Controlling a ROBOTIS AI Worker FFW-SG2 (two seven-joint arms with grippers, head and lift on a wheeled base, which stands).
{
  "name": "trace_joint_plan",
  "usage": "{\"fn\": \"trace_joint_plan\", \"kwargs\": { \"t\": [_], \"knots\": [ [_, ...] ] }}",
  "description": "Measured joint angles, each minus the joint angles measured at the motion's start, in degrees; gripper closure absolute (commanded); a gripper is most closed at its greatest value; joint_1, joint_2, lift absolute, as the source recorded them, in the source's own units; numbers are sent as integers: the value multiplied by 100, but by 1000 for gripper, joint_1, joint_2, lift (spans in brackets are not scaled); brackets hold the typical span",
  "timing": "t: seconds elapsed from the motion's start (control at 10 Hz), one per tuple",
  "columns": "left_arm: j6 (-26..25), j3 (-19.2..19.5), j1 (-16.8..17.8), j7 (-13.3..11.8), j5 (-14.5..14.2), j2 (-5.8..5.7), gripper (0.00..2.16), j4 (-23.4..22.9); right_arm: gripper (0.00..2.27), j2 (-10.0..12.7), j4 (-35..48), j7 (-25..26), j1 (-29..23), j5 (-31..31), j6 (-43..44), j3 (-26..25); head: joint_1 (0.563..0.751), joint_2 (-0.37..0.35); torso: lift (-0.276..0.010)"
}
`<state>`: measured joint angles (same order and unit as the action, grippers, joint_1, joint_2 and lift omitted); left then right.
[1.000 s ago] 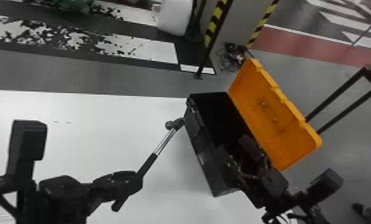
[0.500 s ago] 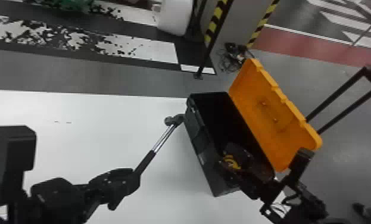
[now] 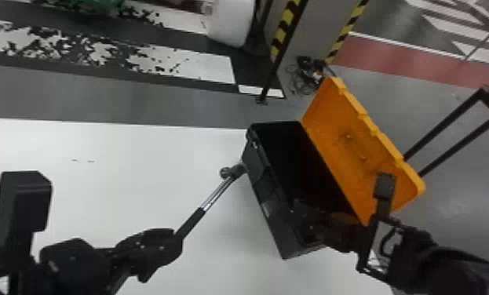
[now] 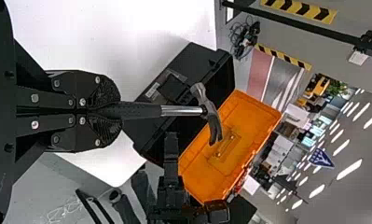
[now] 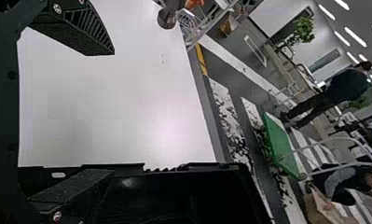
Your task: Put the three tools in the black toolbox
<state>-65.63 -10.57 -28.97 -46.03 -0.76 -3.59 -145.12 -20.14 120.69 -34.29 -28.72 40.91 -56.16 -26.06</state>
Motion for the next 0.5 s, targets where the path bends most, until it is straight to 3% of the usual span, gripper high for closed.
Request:
{"fn": "trace_joint_plan", "kwargs": {
  "t": [0.3,0.5],
  "knots": [
    [148,-62,45,72,-12,3,1737,92,103,-11,423,122,97,439,-857,-240,695,-350,-55],
    [354,-180,26,211,4,7,1737,158,100,117,635,238,120,660,-1058,-290,695,-350,-55]
  ]
}}
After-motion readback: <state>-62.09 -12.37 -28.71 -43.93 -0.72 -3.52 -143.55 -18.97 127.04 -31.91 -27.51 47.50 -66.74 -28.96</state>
